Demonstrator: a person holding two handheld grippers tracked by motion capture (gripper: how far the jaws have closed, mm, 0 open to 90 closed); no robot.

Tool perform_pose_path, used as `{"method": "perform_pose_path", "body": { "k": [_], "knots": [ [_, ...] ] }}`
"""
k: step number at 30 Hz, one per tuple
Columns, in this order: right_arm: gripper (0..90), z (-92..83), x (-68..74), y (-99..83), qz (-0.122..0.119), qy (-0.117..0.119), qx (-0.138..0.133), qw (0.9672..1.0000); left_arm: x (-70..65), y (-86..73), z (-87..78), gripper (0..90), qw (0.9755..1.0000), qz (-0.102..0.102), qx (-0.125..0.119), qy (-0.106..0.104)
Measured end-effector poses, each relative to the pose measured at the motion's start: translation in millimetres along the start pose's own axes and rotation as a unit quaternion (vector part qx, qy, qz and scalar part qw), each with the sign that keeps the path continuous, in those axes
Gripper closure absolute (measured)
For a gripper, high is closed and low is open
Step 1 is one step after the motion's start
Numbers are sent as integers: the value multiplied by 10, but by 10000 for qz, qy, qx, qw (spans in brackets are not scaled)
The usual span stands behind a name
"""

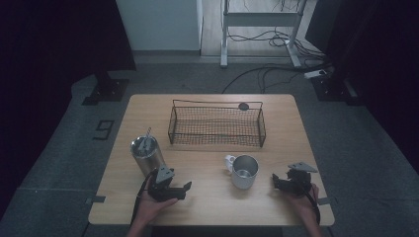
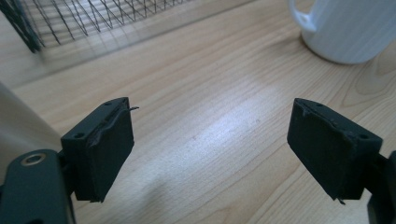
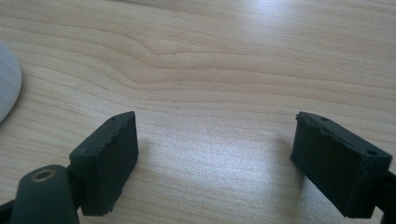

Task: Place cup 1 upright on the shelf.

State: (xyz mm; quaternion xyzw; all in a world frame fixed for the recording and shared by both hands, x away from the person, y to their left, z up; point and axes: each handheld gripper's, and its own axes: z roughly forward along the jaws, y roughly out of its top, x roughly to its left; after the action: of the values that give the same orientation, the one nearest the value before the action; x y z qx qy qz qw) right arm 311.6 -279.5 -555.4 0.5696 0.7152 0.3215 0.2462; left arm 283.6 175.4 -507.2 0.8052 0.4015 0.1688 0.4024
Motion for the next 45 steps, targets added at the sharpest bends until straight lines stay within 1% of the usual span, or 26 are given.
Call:
{"method": "perform_pose_path", "body": {
  "k": [3, 5, 9, 12, 14, 15, 16, 17, 23, 26, 27, 31, 33, 35, 36, 39, 43, 45],
  "knots": [
    [144, 0, 0, 0, 0, 1, 0, 10000, 27, 5, -35, 147, 10000, 15, -7, 15],
    [144, 1, 0, 0, 2, 5, -5, 10000, 42, 6, -58, 147, 10000, -12, -64, 40],
    [144, 0, 0, 0, 1, 0, 0, 10000, 59, 23, -156, 147, 9997, -23, -222, 55],
    [144, 0, 0, 0, 0, 1, 1, 10000, 72, 32, -204, 146, 9996, -37, -271, 62],
    [144, 0, 0, 0, 0, 1, 1, 10000, 107, 40, -274, 146, 9994, -59, -321, 87],
    [144, 0, 0, 0, 0, 1, 1, 10000, 107, 40, -274, 146, 9994, -59, -321, 87],
    [144, 0, 0, 0, -1, 1, 1, 10000, 133, 42, -315, 146, 9992, -105, -372, 129],
    [144, 0, 0, 0, -1, 1, 1, 10000, 133, 42, -315, 146, 9992, -105, -372, 129],
    [144, 1, 0, 0, 4, 5, -5, 10000, 238, 41, -464, 146, 9982, -233, -507, 197],
    [144, 0, 0, 0, 1, 0, 0, 10000, 264, 39, -504, 146, 9981, -248, -526, 212],
    [144, 0, 0, 0, 0, -1, 1, 10000, 284, 36, -536, 146, 9979, -286, -556, 162],
    [145, 1, 0, -1, 5, 0, -6, 10000, 291, 35, -577, 146, 9979, -271, -560, 167],
    [145, 0, 0, 0, 4, -6, -1, 10000, 293, 31, -618, 146, 9978, -263, -574, 219],
    [145, 0, -1, 0, 8, -12, 0, 10000, 309, 23, -701, 146, 9975, -283, -612, 202],
    [145, 0, -1, 0, 8, -12, 0, 10000, 309, 23, -701, 146, 9975, -283, -612, 202],
    [145, -1, 0, -1, 17, -16, 2, 10000, 336, 10, -787, 146, 9971, -317, -648, 234],
    [145, -1, -1, -1, 18, -19, 2, 10000, 368, -14, -822, 146, 9968, -370, -649, 283],
    [145, -1, -1, -1, 19, -19, 2, 10000, 411, -35, -856, 146, 9963, -413, -652, 372]
  ]
}}
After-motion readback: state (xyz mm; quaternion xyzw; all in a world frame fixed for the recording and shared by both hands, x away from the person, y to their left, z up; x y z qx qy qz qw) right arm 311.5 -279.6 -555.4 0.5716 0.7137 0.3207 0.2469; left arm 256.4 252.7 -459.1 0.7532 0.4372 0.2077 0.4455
